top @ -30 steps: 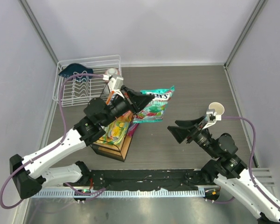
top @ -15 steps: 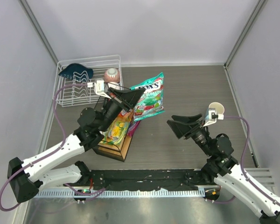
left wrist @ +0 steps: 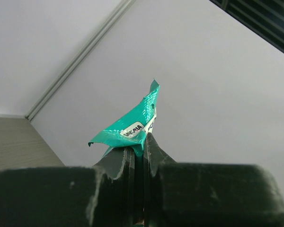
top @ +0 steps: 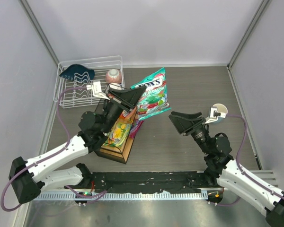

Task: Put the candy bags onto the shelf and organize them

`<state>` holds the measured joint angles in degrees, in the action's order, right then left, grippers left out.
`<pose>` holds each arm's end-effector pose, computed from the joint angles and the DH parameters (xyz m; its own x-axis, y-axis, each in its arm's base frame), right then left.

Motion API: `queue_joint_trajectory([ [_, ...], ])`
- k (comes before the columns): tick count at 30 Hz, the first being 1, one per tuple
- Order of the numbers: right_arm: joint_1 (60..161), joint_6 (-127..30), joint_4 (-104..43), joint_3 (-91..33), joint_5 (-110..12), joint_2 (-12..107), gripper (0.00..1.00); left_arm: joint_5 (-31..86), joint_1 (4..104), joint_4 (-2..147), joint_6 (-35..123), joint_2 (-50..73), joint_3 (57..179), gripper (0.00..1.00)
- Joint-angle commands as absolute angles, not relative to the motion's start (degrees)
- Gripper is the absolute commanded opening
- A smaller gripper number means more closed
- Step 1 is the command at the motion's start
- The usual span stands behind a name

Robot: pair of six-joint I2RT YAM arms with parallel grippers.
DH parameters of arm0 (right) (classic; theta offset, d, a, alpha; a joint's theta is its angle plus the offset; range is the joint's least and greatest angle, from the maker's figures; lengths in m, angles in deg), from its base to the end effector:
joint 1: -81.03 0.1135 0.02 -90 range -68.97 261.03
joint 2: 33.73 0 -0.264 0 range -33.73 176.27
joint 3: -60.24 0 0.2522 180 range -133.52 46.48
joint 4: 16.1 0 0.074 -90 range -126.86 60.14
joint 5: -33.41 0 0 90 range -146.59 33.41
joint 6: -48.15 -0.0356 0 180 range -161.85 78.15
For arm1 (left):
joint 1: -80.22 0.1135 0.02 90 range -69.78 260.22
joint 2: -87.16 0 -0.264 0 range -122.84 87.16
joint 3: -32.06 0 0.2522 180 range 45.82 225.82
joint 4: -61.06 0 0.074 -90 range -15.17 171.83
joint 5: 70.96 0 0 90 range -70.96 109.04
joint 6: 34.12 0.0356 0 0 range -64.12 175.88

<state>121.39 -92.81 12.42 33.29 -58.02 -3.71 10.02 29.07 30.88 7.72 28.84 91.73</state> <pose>0.1089 0.0914 0.2792 -0.2832 0.7783 -0.5604 -0.6513 0.2728 0.7081 0.1464 -0.1729 0.4012 -0.2918 -0.8108 -0.5075 0.7015 0.1793 -0.6897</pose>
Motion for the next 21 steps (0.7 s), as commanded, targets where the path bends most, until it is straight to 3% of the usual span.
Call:
queue_joint_trajectory([
  [1,121.6,-94.4,20.1,32.0,-61.1,-2.4,0.83,9.5,29.0,20.8,4.8,26.8,93.0,0.0],
  [13,122.6,-97.6,30.6,28.5,-61.3,7.7,0.83,11.3,29.0,14.4,3.2,21.2,94.6,0.0],
  [16,122.9,-97.9,32.5,27.4,-60.6,10.2,0.75,12.2,29.0,14.0,3.0,20.1,95.6,0.0],
  [17,122.9,-97.7,32.7,27.1,-60.5,10.6,0.66,12.4,28.9,13.7,3.0,19.8,95.7,0.0],
  [21,123.0,-97.5,31.8,26.7,-61.0,10.4,0.5,12.4,29.0,13.1,2.7,19.7,95.0,0.0],
])
